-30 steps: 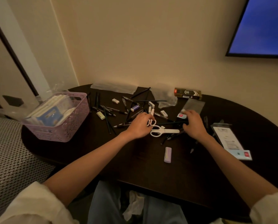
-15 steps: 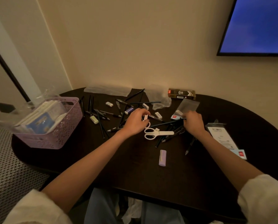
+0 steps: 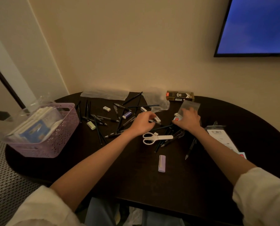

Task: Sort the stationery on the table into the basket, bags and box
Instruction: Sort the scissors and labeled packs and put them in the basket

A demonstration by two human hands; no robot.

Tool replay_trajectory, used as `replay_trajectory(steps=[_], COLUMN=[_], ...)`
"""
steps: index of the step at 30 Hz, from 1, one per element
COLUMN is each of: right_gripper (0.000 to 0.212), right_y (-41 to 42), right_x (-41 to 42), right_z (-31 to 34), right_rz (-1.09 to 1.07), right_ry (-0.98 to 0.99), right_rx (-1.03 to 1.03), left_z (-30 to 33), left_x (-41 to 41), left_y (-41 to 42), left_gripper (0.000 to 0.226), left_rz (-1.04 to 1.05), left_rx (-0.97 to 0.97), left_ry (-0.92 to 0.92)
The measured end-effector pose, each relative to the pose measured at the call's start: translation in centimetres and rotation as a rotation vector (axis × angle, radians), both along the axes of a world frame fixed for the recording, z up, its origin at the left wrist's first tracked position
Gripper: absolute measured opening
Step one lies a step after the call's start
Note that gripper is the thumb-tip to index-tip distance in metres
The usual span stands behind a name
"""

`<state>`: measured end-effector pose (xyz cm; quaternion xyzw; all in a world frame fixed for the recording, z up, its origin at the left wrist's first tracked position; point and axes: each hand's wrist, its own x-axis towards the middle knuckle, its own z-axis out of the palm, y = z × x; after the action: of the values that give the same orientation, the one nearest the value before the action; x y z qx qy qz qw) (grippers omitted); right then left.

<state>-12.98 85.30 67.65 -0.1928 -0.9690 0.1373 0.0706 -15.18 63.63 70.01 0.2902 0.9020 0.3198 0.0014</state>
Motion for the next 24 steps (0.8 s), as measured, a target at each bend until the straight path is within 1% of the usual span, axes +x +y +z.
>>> replay_trajectory(steps=[3, 5, 8, 9, 10, 11, 12, 13, 15, 17, 20, 22, 24], right_gripper=[0.065, 0.051, 0.028, 0.022, 0.019, 0.022, 0.024, 0.025, 0.027, 0.026, 0.025, 0.024, 0.021], right_y=[-0.2, -0.2, -0.3, -0.3, -0.2, -0.2, -0.1, -0.1, -0.8, -1.7, -3.5, -4.8, -6.1], right_x=[-0.6, -0.9, -0.8, -0.6, -0.5, -0.3, -0.2, 0.0, 0.7, 1.2, 1.1, 1.4, 2.0], right_z=[0.2, 0.3, 0.1, 0.0, 0.0, -0.1, -0.2, 0.0, 0.8, 1.6, 2.3, 2.6, 2.6], right_rz=[-0.035, -0.066, -0.113, -0.134, -0.160, -0.189, -0.214, -0.226, -0.193, -0.114, -0.055, -0.015, 0.038], right_ry=[-0.058, -0.069, -0.018, 0.023, 0.083, 0.172, 0.301, 0.460, 0.741, 0.889, 0.962, 0.948, 0.901], right_rx=[-0.056, -0.086, -0.088, -0.062, -0.029, 0.002, 0.007, -0.037, -0.237, -0.438, -0.739, -0.932, -1.066], left_z=[0.1, 0.2, 0.0, -0.1, -0.3, -0.4, -0.5, -0.5, -0.3, 0.1, 0.9, 1.2, 1.4], left_x=[-1.0, -1.6, -2.3, -2.5, -2.7, -2.8, -3.0, -3.1, -3.2, -3.4, -3.2, -2.9, -2.4], left_y=[2.1, 3.3, 4.7, 4.9, 5.1, 5.2, 5.2, 5.2, 4.9, 4.4, 3.1, 2.1, 1.0], left_gripper=[0.038, 0.038, 0.037, 0.036, 0.035, 0.034, 0.033, 0.032, 0.029, 0.028, 0.041, 0.053, 0.059], left_rz=[-0.024, -0.038, -0.032, -0.025, -0.016, -0.004, 0.016, 0.044, 0.117, 0.171, 0.173, 0.150, 0.121], left_rx=[-0.034, -0.065, -0.053, -0.032, -0.008, 0.023, 0.066, 0.123, 0.267, 0.442, 0.655, 0.737, 0.802], left_ry=[-0.015, -0.035, -0.072, -0.084, -0.098, -0.116, -0.144, -0.183, -0.289, -0.450, -0.682, -0.812, -0.944])
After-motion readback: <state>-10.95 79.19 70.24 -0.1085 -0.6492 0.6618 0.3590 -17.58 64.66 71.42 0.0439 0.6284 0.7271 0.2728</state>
